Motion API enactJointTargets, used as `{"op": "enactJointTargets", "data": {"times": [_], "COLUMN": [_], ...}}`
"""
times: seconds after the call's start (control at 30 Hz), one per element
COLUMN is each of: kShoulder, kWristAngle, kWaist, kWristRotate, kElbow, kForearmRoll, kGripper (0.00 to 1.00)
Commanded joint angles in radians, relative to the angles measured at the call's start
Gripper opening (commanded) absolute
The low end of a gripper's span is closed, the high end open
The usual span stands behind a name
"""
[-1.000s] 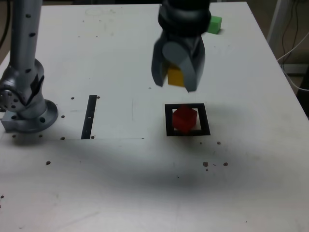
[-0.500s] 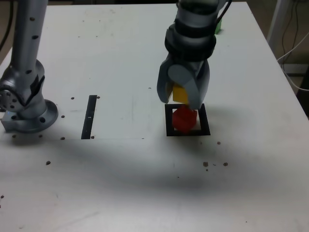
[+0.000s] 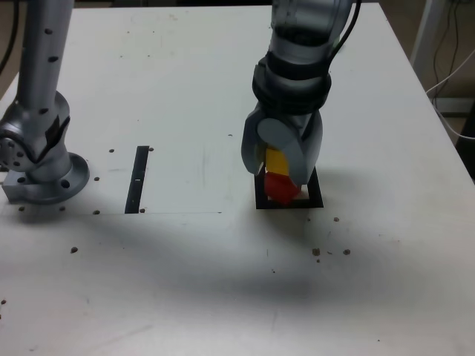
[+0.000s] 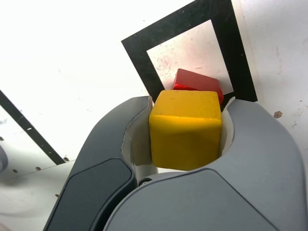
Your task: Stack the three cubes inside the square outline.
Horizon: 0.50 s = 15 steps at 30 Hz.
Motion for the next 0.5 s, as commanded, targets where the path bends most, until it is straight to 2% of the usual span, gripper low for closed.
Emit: {"op": "enactJointTargets", "data": {"times": [0.0, 0.13, 0.33, 0.47], "kShoulder": [0.005, 0.007, 0.015, 0.015], "kWristAngle": [-0.007, -0.024, -0.029, -0.024], "kWaist": [-0.001, -0.001, 0.000, 0.010], "kWristRotate": [-0.001, 0.000, 0.007, 0.010], "kElbow": [0.006, 0.012, 0.021, 0.035], "kForearmRoll": [-0.013, -0.033, -0.047, -0.053], "kGripper": [0.34, 0.43, 0.74, 0.85]}}
